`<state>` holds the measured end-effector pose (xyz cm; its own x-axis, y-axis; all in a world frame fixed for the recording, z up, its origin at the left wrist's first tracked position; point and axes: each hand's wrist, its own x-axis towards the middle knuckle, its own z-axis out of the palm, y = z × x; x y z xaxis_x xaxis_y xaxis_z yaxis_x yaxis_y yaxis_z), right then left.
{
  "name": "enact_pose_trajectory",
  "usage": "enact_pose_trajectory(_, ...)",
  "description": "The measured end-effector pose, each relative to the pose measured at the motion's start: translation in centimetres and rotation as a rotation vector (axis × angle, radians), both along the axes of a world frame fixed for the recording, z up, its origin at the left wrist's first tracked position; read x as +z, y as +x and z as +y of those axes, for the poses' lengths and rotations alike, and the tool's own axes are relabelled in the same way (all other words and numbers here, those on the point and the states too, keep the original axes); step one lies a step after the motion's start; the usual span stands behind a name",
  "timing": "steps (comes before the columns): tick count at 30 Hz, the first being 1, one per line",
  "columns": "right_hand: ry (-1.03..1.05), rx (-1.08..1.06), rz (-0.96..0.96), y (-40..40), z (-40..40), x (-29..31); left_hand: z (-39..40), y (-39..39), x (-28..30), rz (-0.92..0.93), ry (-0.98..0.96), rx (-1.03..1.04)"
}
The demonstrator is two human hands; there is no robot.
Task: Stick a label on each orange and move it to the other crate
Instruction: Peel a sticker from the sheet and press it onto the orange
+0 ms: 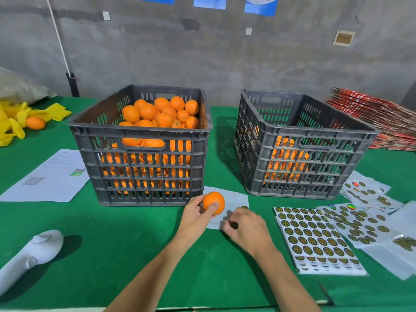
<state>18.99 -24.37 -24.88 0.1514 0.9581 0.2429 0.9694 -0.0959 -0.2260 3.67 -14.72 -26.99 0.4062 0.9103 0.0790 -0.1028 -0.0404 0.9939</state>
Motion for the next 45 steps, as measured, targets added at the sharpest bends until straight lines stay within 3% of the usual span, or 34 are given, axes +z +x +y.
enact_pose_trajectory(6, -0.030, 0.040, 0.045, 0.3, 0.1, -0.5, 0.0, -0.1, 0.0, -0.002, -0.004, 0.004)
enact_pose_trajectory(11, 0.007, 0.070, -0.024, 0.2, -0.1, -0.4, -0.1, -0.1, -0.1, 0.004, 0.000, 0.010)
enact_pose_trajectory(21, 0.090, -0.001, -0.045, -0.1, -0.2, -0.7, -0.2, -0.2, 0.2, 0.044, 0.012, 0.021)
enact_pose_trajectory(30, 0.012, 0.082, 0.113, 2.8, -0.7, -1.0, -0.1, -0.2, 0.0, 0.010, -0.037, 0.034)
enact_pose_trajectory(37, 0.167, 0.149, 0.037, 2.0, -0.6, -0.4, -0.3, -0.2, 0.2, 0.019, -0.017, 0.037)
enact_pose_trajectory(40, 0.207, 0.174, 0.086, 1.7, -0.7, 0.1, -0.4, -0.2, 0.2, 0.095, 0.043, 0.058)
enact_pose_trajectory(45, 0.068, 0.214, 0.276, 1.9, -1.1, -0.2, -0.2, -0.2, 0.2, 0.113, 0.017, 0.081)
